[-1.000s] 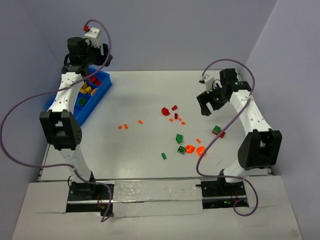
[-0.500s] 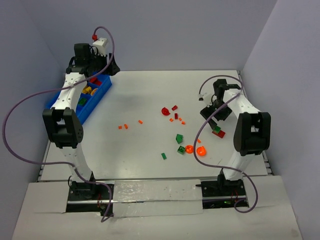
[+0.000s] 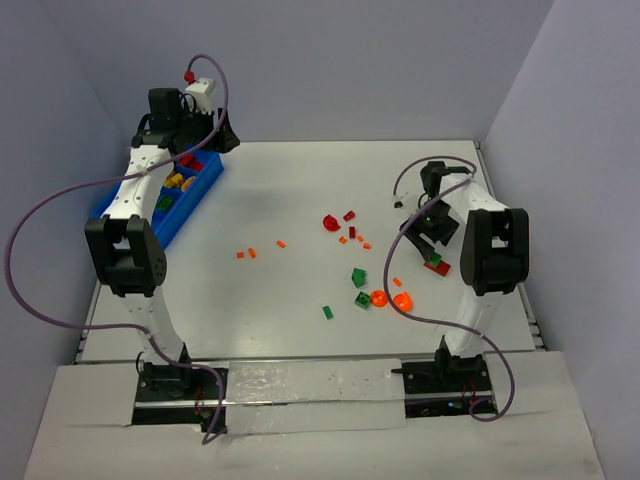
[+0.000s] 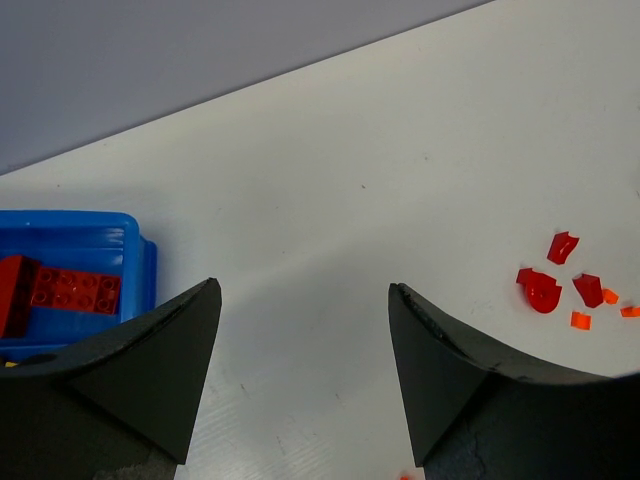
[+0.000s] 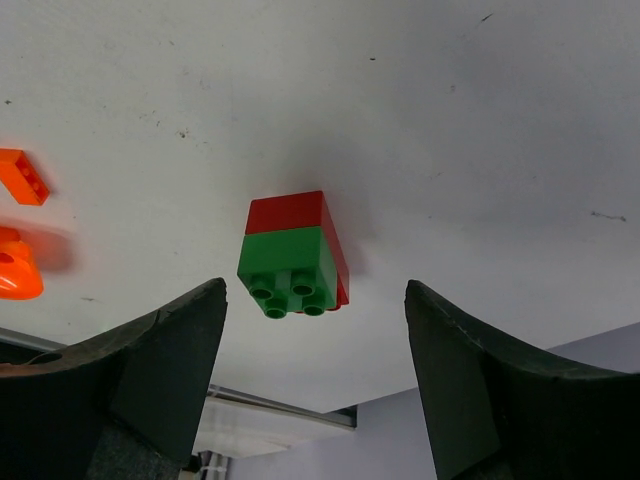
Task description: Sort the legos into containers by color
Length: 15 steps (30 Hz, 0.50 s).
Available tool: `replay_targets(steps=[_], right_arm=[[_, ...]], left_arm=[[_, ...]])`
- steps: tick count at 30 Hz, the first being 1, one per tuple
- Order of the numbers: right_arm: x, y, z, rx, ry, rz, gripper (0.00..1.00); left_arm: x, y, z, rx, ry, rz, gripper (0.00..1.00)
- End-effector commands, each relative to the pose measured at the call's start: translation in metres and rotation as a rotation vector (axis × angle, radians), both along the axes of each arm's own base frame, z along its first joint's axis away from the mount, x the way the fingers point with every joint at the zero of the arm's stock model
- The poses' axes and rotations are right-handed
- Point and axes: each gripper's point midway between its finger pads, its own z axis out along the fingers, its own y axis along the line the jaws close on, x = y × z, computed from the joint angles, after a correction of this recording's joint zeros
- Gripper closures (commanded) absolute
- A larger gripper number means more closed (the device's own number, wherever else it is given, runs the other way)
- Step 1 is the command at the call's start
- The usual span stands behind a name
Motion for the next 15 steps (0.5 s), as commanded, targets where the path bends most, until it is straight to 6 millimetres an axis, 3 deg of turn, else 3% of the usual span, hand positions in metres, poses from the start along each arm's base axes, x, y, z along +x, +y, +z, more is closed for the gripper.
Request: replay_targets(steps=[1,15], right_arm=[[-0.003,-0.002,0.002,-0.014,0.044,0.042,0.22],[-0.014,-0.003,-0.006,-0.012,0.106,0.077,0.39]], left_arm=[[-0.002,0.0,0.014,-0.001,-0.023,0.002,0.23],[-0.003,-0.002,0.006,-0.017,0.013,0.005,0.22]])
